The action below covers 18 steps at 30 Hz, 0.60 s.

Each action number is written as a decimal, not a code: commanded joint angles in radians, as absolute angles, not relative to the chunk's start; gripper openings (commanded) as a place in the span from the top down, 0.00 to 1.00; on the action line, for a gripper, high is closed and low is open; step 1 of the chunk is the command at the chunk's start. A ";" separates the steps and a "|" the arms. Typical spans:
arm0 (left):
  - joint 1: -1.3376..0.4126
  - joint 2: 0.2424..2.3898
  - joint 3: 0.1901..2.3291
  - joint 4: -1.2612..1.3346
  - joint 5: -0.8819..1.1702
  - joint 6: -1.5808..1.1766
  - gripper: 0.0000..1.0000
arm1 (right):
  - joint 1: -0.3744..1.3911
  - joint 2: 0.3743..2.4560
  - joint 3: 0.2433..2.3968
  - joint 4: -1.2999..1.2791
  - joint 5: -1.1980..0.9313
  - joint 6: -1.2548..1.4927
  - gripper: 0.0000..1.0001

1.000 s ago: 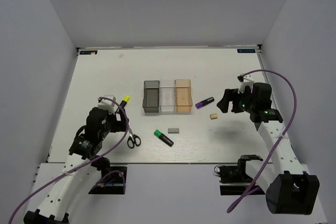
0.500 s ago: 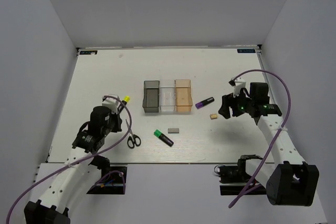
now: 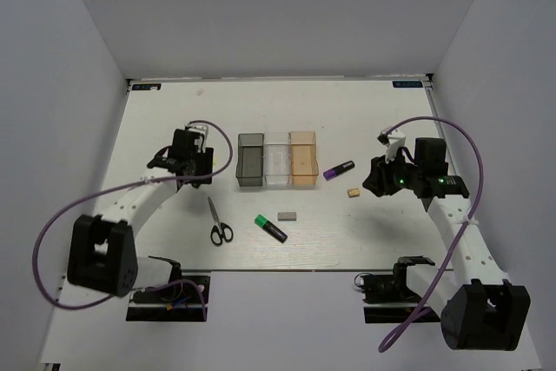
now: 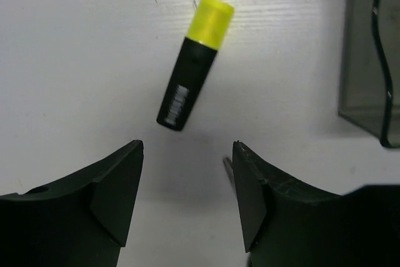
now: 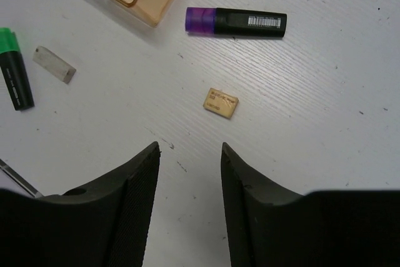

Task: Sort the stationery into containers
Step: Pick up the pen from the center of the board.

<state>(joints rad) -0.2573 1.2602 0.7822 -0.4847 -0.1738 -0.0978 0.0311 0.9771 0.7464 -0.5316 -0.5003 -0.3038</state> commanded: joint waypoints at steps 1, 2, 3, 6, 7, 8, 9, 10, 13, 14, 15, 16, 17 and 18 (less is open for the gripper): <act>-0.219 1.367 0.859 -0.428 -0.146 -0.025 0.31 | 0.035 0.956 0.775 -0.529 -0.540 -0.287 0.52; -0.218 1.426 0.877 -0.413 -0.141 -0.012 0.32 | 0.035 0.956 0.775 -0.532 -0.540 -0.284 0.52; -0.216 1.445 0.885 -0.404 -0.137 -0.008 0.32 | 0.038 0.954 0.778 -0.532 -0.538 -0.284 0.52; -0.193 1.532 0.923 -0.390 -0.114 0.038 0.33 | 0.037 0.950 0.782 -0.531 -0.537 -0.278 0.52; -0.190 1.545 0.934 -0.390 -0.094 0.043 0.33 | 0.034 0.953 0.782 -0.531 -0.535 -0.278 0.52; -0.192 1.567 0.939 -0.384 -0.083 0.054 0.33 | 0.037 0.954 0.782 -0.531 -0.532 -0.275 0.52; -0.190 1.586 0.943 -0.367 -0.080 0.057 0.33 | 0.035 0.956 0.782 -0.532 -0.532 -0.275 0.51; -0.190 1.601 0.951 -0.365 -0.068 0.057 0.33 | 0.035 0.957 0.784 -0.532 -0.532 -0.275 0.51; -0.192 1.640 0.960 -0.347 -0.075 0.060 0.35 | 0.038 0.965 0.785 -0.532 -0.531 -0.273 0.51; -0.192 1.646 0.963 -0.347 -0.080 0.066 0.38 | 0.038 0.968 0.787 -0.532 -0.532 -0.270 0.51; -0.190 1.670 0.969 -0.348 -0.086 0.069 0.40 | 0.035 0.971 0.790 -0.537 -0.529 -0.270 0.51; -0.190 1.677 0.969 -0.348 -0.095 0.071 0.43 | 0.038 0.973 0.788 -0.535 -0.526 -0.270 0.51; -0.190 1.681 0.968 -0.345 -0.097 0.072 0.47 | 0.035 0.973 0.788 -0.537 -0.526 -0.268 0.51; -0.190 1.695 0.965 -0.345 -0.098 0.072 0.51 | 0.035 0.971 0.788 -0.535 -0.525 -0.268 0.51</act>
<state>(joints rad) -0.1974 1.6821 0.9436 -0.3653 -0.1013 0.0528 0.0341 0.9699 0.7464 -0.5316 -0.5121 -0.2817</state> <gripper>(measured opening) 0.506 0.493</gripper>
